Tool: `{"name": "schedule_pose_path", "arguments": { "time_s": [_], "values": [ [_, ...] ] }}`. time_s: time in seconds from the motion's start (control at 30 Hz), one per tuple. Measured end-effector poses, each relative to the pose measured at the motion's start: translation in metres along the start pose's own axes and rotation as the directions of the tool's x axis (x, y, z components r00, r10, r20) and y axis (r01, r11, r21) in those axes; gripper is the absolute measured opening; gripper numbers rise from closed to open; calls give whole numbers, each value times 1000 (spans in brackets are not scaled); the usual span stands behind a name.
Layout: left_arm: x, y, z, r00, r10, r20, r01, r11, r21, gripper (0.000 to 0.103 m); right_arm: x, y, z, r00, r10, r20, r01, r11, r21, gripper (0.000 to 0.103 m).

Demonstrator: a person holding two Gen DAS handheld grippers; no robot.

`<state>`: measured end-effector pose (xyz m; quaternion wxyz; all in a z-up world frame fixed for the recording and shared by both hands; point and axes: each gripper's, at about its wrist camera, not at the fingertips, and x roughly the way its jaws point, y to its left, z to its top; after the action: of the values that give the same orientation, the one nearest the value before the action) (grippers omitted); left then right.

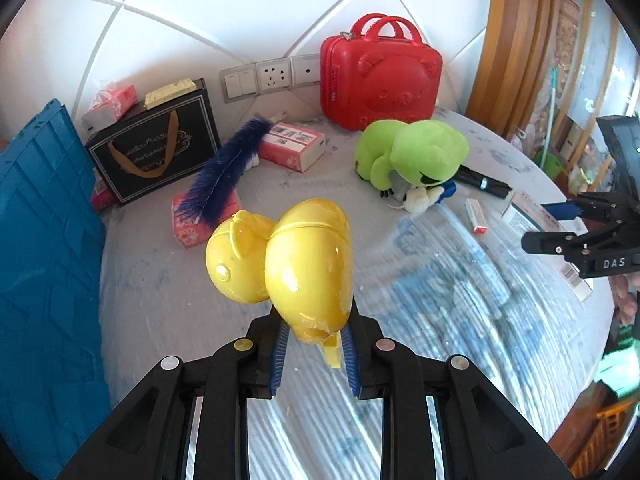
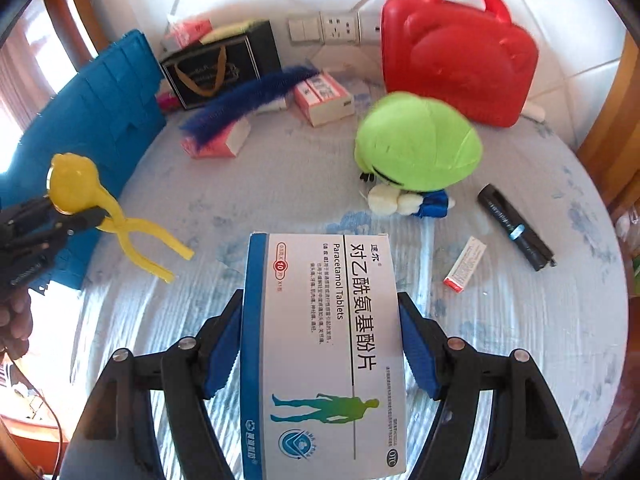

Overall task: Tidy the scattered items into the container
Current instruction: 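Lift the yellow clip with the left tool while the right tool grasps the medicine box, then carry the yellow clip and medicine box over the blue crate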

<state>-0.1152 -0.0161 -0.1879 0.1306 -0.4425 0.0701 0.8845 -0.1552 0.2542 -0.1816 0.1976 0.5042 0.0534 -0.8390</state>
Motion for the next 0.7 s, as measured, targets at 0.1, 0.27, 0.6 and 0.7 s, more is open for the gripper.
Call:
{"name": "schedule_pose_path", "arguments": {
  "time_s": [0.1, 0.27, 0.6, 0.7],
  "values": [
    [-25, -5, 0, 1000, 3, 28, -3, 1000, -9, 23, -34, 9, -2, 999, 0, 35, 0, 1000, -1, 71],
    [-63, -14, 0, 997, 14, 74, -13, 1000, -19, 23, -83, 25, -13, 997, -7, 80, 8, 1000, -11, 71],
    [-116, -27, 0, 990, 39, 136, -37, 999, -14, 23, -137, 52, -35, 990, -26, 136, 27, 1000, -4, 71],
    [-128, -28, -3, 988, 44, 151, -41, 999, -25, 23, -149, 57, -40, 988, -33, 154, 35, 999, -10, 71]
  ]
}}
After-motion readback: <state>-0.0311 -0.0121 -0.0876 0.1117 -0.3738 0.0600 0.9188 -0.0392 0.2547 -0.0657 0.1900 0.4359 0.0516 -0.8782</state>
